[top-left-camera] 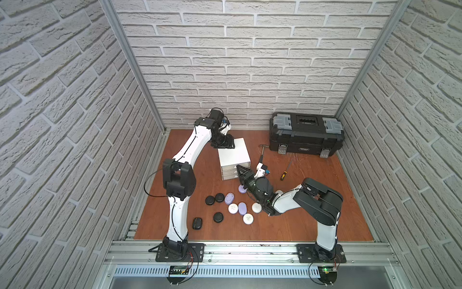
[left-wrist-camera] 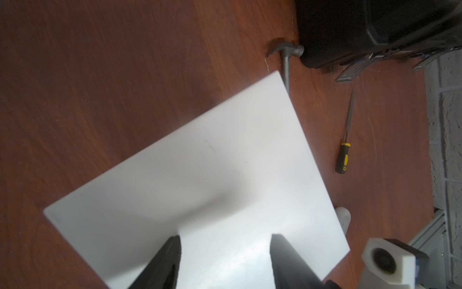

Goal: Put the bluetooth earphones in the drawer according to color
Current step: Open the drawer in the storage box.

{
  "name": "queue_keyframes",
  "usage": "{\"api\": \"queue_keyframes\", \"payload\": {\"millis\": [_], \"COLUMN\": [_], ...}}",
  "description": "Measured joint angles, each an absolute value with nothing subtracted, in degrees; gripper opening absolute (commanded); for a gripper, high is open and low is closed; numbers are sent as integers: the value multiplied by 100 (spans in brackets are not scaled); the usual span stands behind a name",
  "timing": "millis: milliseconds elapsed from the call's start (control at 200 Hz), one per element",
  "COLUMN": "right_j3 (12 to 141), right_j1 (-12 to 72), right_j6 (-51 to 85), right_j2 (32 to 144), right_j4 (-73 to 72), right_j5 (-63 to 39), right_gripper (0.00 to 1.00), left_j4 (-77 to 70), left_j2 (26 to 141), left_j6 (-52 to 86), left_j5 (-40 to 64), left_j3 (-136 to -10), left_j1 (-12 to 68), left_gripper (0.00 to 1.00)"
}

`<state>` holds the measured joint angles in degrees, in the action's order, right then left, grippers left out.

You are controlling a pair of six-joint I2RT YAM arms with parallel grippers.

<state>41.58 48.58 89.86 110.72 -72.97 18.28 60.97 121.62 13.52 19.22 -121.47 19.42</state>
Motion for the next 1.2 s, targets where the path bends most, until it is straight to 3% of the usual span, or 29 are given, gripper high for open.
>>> {"api": "queue_keyframes", "payload": {"millis": [420, 1200], "right_j3": [4163, 4543], "right_j1": [4897, 4897], "right_j6": [9072, 9155], "right_j2": [11089, 11085], "right_j4": [-6766, -6302], "right_j5": [1892, 1988], "right_gripper": [29, 24], "left_j4": [6163, 6167], "left_j2": [12193, 12261], "left_j6": [1262, 1238], "left_j5": [1802, 1728], "left_j3": [-12167, -12239], "left_j1": [1942, 2001], "left_gripper": [46, 43]}}
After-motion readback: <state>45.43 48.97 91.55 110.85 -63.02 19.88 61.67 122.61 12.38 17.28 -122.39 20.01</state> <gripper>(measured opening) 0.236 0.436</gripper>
